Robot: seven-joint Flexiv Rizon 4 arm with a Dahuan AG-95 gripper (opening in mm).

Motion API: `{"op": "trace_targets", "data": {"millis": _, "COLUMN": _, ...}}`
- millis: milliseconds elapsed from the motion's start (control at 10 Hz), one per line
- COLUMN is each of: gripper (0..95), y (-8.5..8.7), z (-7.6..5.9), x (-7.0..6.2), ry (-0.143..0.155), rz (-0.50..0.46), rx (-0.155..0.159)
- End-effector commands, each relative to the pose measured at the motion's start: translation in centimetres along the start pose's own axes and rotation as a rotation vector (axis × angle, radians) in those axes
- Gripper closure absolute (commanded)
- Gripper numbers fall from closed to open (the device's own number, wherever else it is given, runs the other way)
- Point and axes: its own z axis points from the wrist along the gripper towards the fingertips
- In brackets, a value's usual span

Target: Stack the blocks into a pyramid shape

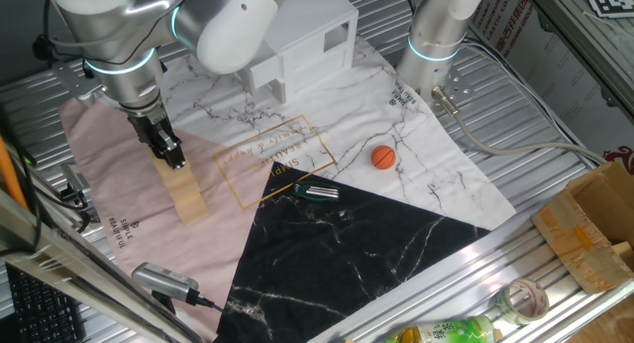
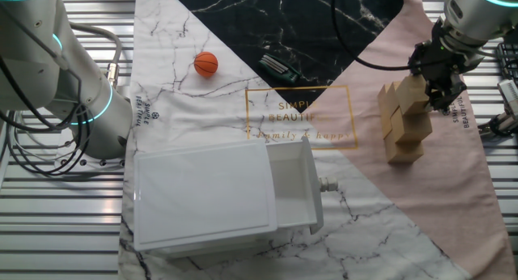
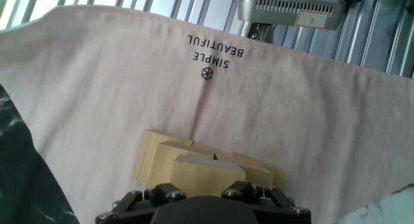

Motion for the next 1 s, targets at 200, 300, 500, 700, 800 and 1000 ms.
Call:
{"op": "trace_targets", "data": {"millis": 200, "gripper": 95.0, "y": -0.03, "z": 0.06, "x": -0.02, "ry": 0.0, "rz": -0.002, "rx": 0.0}}
{"op": "trace_targets", "data": {"millis": 300, "gripper": 95.0, "y": -0.1, "z": 0.14, "x": 0.01, "ry": 0.0, "rz": -0.006, "rx": 0.0}}
{"op": "trace_targets", "data": {"millis": 500, "gripper": 76.0, "y": -0.15, "z": 0.22, "x": 0.0, "ry": -0.002, "rz": -0.012, "rx": -0.003}}
{"op": "trace_targets", "data": {"millis": 700, "gripper": 76.0, "y": -0.18, "z": 0.26, "x": -0.01, "ry": -0.005, "rz": -0.015, "rx": -0.005}}
{"op": "trace_targets", "data": {"millis": 800, "gripper": 57.0, "y": -0.2, "z": 0.29, "x": -0.01, "ry": -0.005, "rz": -0.017, "rx": -0.004}}
{"op": "trace_targets", "data": {"millis": 1000, "gripper": 57.0, "y": -0.22, "z": 0.32, "x": 0.0, "ry": -0.005, "rz": -0.02, "rx": -0.005}}
